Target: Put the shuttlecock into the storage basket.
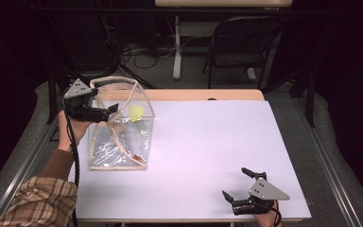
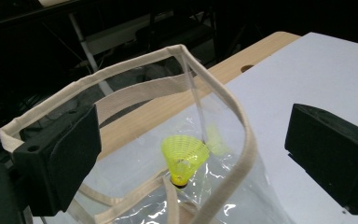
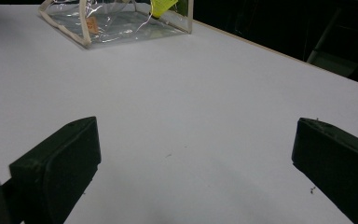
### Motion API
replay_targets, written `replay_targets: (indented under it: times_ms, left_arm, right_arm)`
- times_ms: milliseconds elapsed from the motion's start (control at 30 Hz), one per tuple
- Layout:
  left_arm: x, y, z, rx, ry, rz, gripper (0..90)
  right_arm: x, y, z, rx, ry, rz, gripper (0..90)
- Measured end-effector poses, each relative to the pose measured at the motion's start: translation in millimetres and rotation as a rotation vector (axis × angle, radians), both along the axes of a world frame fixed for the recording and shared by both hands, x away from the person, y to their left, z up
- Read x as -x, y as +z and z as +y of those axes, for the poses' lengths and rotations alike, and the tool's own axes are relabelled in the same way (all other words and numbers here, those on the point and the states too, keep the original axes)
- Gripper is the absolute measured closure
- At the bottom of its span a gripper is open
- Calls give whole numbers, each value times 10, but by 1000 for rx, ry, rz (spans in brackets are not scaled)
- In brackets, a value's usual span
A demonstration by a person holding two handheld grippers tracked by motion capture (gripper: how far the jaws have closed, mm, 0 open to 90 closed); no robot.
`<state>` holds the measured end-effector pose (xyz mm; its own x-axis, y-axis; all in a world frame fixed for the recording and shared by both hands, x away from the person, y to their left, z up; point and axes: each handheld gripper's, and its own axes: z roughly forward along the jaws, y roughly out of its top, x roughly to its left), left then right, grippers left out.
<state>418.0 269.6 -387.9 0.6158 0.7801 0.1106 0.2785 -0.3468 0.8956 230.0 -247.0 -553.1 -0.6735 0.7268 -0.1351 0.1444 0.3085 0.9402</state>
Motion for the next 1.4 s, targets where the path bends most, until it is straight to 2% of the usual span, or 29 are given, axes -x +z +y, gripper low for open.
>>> replay_targets:
  times_ms: [333,700,1000,1400]
  left_arm:
    - [251,9,-32,7,-11,-10,3]
    - [551,-42,-96,8,-24,-46,3]
    - [767,-147,-152,11,-40,-56,3]
    - [951,-343,-197,20,-53,-43,2]
  right_arm:
    - [0,0,1,0,-1,0,8]
    - [2,1,1,2,-1,0,8]
    - [1,-1,1,1,-1,1,8]
    - [0,-2,-1,5,0,4,8]
